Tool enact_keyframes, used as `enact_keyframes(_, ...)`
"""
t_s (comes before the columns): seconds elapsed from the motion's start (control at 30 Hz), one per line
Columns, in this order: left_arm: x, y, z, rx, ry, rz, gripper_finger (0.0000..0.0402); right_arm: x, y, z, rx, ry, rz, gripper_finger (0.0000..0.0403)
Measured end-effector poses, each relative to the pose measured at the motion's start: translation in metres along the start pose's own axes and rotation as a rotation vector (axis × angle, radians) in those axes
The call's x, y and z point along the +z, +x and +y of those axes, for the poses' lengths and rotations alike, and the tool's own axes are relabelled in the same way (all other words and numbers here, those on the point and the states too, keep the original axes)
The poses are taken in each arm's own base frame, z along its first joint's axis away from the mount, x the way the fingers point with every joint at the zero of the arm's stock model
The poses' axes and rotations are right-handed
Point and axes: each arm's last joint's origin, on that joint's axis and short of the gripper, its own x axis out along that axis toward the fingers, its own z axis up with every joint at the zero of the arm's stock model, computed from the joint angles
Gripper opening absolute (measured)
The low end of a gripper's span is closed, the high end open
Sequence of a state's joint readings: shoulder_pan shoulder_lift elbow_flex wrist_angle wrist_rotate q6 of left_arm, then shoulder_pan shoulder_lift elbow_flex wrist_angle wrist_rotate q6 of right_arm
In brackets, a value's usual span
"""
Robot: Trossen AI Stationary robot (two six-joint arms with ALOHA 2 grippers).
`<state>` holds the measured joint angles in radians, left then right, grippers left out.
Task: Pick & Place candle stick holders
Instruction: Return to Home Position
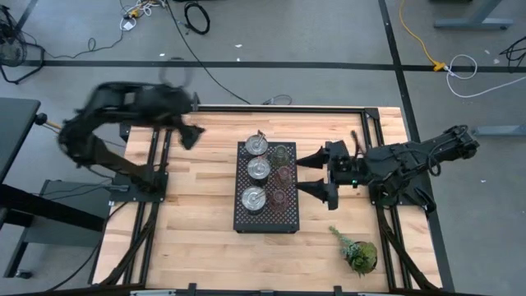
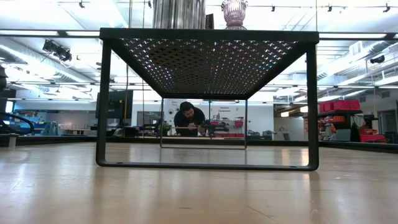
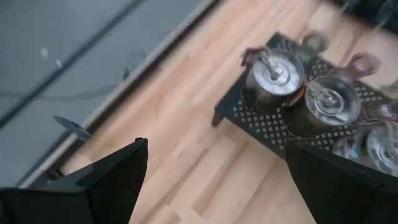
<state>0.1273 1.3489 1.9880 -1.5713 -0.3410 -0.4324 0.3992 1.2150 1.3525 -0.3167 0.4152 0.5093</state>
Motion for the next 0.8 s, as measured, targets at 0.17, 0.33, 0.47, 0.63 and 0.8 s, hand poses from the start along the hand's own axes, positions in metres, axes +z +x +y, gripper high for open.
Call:
enact_keyframes(0.17, -0.042, -0.045, 0.021, -0.057, 0.055, -0.128, 0.0378, 0.017, -0.026, -0.007, 0.113, -0.118, 0.029, 0.0369)
enact_keyframes(0.33, -0.093, -0.043, 0.041, -0.137, 0.015, -0.19, 0.0378, 0.022, -0.09, -0.044, -0.189, -0.08, 0.038, 0.0369)
enact_keyframes(0.47, -0.133, -0.016, 0.049, -0.233, 0.015, -0.257, 0.0378, 0.021, -0.121, -0.06, -0.179, -0.06, -0.073, 0.0369)
enact_keyframes(0.63, -0.172, 0.026, 0.05, -0.326, 0.016, -0.379, 0.0378, -0.004, -0.124, -0.071, -0.015, -0.114, -0.155, 0.0369)
enact_keyframes(0.8, -0.214, 0.061, 0.061, -0.366, -0.108, -0.405, 0.0378, -0.051, -0.122, -0.096, 0.021, -0.044, -0.223, 0.0369)
